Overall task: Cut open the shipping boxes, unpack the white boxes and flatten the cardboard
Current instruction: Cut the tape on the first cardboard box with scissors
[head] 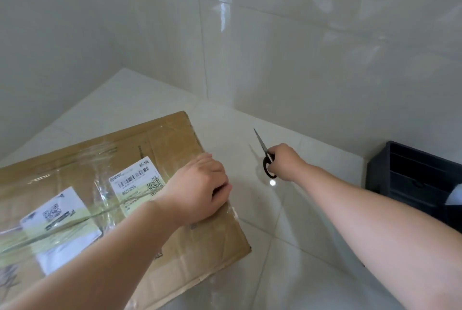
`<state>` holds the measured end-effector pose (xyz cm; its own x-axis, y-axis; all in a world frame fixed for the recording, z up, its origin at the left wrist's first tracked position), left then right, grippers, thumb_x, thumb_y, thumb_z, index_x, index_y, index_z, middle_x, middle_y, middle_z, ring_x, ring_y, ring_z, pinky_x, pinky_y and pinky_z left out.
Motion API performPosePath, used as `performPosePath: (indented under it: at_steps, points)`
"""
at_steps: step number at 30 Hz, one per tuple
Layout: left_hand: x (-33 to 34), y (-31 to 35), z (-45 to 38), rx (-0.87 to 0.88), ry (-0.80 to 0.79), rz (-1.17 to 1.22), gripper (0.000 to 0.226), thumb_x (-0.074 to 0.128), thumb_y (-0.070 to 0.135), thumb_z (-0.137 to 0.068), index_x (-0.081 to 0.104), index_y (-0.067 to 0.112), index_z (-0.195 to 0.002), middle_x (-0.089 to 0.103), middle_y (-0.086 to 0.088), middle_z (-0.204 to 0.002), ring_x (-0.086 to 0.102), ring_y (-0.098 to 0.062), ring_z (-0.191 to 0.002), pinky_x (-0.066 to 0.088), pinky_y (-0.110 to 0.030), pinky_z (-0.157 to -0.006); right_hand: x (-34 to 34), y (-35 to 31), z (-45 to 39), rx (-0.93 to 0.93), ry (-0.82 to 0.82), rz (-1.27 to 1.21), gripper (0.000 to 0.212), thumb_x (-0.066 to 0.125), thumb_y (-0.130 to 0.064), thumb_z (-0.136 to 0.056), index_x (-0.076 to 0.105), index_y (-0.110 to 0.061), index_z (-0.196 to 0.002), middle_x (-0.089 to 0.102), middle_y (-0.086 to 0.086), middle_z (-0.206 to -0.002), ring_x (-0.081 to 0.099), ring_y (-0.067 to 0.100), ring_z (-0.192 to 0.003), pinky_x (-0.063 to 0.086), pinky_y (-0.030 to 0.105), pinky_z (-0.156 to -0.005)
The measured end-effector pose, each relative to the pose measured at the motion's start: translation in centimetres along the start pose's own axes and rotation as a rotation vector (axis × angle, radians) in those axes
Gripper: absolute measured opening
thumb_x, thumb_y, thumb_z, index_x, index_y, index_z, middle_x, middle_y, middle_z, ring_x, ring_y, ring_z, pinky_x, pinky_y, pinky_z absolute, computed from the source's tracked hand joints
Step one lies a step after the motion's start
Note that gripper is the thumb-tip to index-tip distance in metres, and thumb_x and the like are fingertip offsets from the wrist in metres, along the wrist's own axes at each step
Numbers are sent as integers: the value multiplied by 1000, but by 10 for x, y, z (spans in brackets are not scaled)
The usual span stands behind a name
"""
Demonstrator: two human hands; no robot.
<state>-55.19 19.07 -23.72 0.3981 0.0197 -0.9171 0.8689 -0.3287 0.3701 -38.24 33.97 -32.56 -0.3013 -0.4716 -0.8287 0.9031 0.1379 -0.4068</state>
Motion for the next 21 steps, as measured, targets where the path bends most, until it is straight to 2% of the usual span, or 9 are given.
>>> performPosePath:
  at_steps: [2,4,7,8,10,13,15,18,21]
  points:
    - [-2,1,4,10,-30,-8,23,63,12,-87,66,4,-65,63,-5,-73,54,-29,-72,47,-34,-78,-13,-39,8,-121,20,1,14,54,1,-79,61,-10,-73,53,10,-71,50,27,-69,30,24,-49]
    - [-4,2,10,15,-45,-13,25,58,15,-89,69,5,-69,64,-5,-77,55,-28,-77,46,-35,-77,-26,-74,18,-241,43,70,28,52,-1,-80,49,-18,-58,44,3,-59,46,27,-65,25,22,-45]
    - [-7,8,26,62,-76,-22,20,56,15,-88,71,6,-79,65,-5,-83,58,-29,-83,48,-37,-85,-35,-108,33,-364,13,205,35,49,-6,-84,37,-23,-56,42,1,-58,45,28,-66,27,27,-47]
    - [-8,9,34,82,-74,-32,15,59,14,-86,73,7,-88,67,-5,-90,60,-29,-87,48,-38,-91,-36,-113,38,-392,-7,248,31,49,-7,-85,40,-20,-58,46,5,-62,47,29,-68,31,29,-51]
    - [-10,5,48,61,-60,-66,30,64,18,-84,69,11,-113,66,-7,-114,61,-26,-106,44,-38,-102,-37,-118,47,-432,-42,324,16,50,-7,-84,53,-11,-69,54,12,-76,53,31,-74,42,33,-61]
    - [-14,-14,61,-158,-59,-113,58,57,41,-89,45,18,-141,43,-1,-145,38,-22,-134,22,-29,-114,-38,-115,59,-467,-60,359,13,52,-9,-86,64,-5,-89,53,13,-94,56,33,-86,49,39,-70]
    - [-13,-26,66,-286,-60,-117,67,48,54,-90,32,22,-147,32,5,-151,27,-18,-139,15,-27,-114,-38,-110,66,-451,-58,390,16,58,-20,-86,64,-8,-94,47,8,-96,56,33,-90,48,37,-72]
    - [-12,-29,66,-329,-55,-109,68,46,58,-90,30,24,-147,31,6,-151,25,-16,-140,17,-28,-114,-39,-100,76,-406,-68,469,46,70,-48,-79,61,-13,-108,46,3,-106,54,29,-91,47,33,-74]
    - [-11,-28,63,-326,-51,-100,67,48,56,-90,33,23,-146,32,5,-151,27,-17,-139,19,-30,-114,-42,-95,88,-429,4,479,35,64,-38,-85,62,-14,-111,48,4,-108,55,30,-93,48,34,-77]
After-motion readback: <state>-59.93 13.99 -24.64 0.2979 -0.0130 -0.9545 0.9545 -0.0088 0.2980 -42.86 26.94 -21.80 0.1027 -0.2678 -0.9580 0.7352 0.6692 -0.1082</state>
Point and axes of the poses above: each hand's wrist, its own z-axis away from the middle knuckle, its own x-axis out of the palm, y = z × x, the point moved 4 cm from there along -z, towards the middle knuckle
